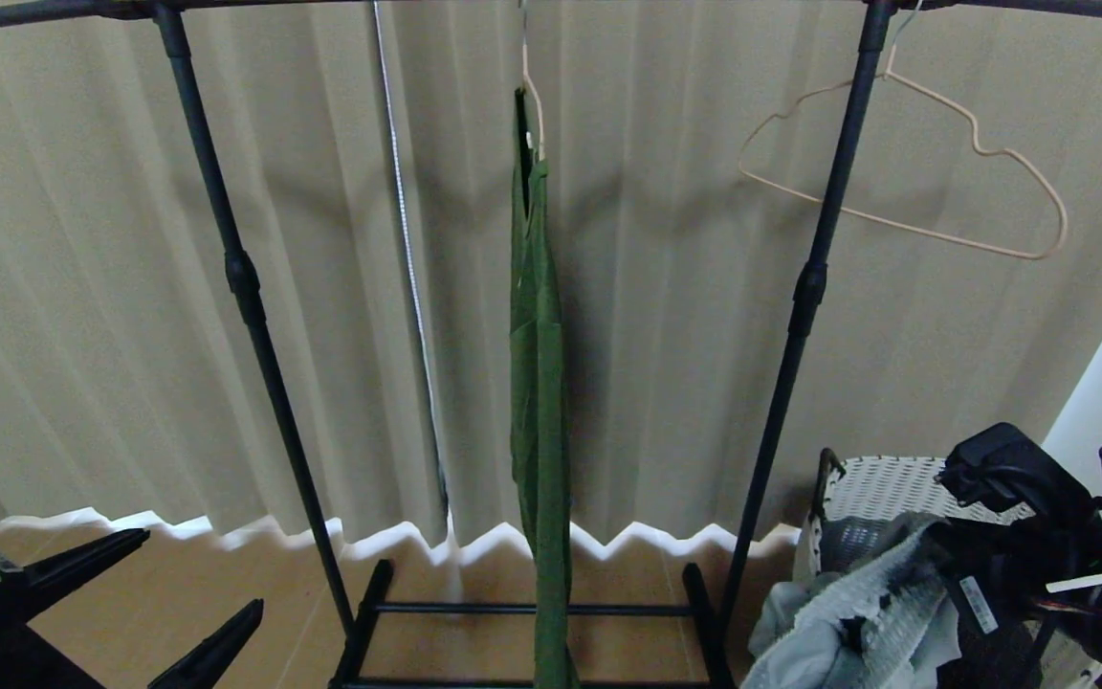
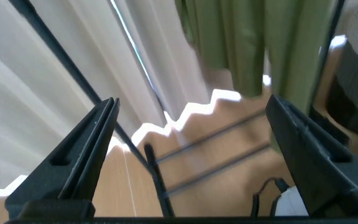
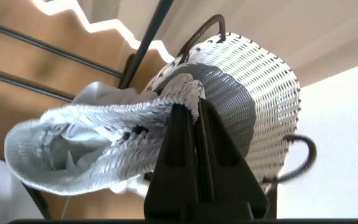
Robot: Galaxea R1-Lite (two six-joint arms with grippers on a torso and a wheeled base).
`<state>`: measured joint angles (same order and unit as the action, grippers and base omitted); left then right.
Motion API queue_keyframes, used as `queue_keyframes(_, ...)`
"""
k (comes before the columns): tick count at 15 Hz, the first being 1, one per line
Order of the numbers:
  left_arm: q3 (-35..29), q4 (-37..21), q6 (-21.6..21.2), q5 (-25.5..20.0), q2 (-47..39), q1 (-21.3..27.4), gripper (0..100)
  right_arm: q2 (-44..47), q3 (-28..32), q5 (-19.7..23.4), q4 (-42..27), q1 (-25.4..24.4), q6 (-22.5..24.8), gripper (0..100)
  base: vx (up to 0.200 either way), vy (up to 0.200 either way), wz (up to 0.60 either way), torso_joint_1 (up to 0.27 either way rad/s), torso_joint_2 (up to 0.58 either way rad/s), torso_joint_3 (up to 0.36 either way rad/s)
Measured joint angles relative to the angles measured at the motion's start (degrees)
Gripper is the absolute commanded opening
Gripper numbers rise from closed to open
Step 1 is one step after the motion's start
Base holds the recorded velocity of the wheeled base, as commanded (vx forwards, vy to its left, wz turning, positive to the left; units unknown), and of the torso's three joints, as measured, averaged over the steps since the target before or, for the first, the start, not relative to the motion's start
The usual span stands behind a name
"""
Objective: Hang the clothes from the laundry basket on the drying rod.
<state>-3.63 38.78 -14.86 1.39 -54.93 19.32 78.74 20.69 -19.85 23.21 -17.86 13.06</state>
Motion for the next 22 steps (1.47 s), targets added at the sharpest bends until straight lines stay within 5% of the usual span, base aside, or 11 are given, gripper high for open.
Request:
queue_keyframes(8, 1.44, 0.13, -0.30, -0.09, -0.09, 0.74, 100, -1.60, -0.60, -0.05, 0.07, -1.49, 0.05, 0, -0.150, 0.000, 0.00, 0.002, 0.00, 0.002)
queue_keyframes(13, 2.65, -0.02, -1.72, -0.13, -0.06, 10.58, 100, -1.51, 1.50, 1.11, 0.11, -7.19, -0.01, 0, 0.000, 0.000, 0.00, 0.000, 0.00, 0.000)
queue_keyframes(18, -6.42, 0.06, -2.66, -0.16, -10.01, 16.68, 100, -1.43, 6.84, 11.09, 9.06, -11.22, -0.63, 0, 0.000, 0.000, 0.00, 0.000, 0.00, 0.000)
queue_keyframes(22, -18.08, 0.13, 5.50, -0.06, -26.23, 25.41, 100, -1.48, 10.51, 13.75, 11.76, -15.98, -7.64, 0, 0.000, 0.000, 0.00, 0.000, 0.00, 0.000)
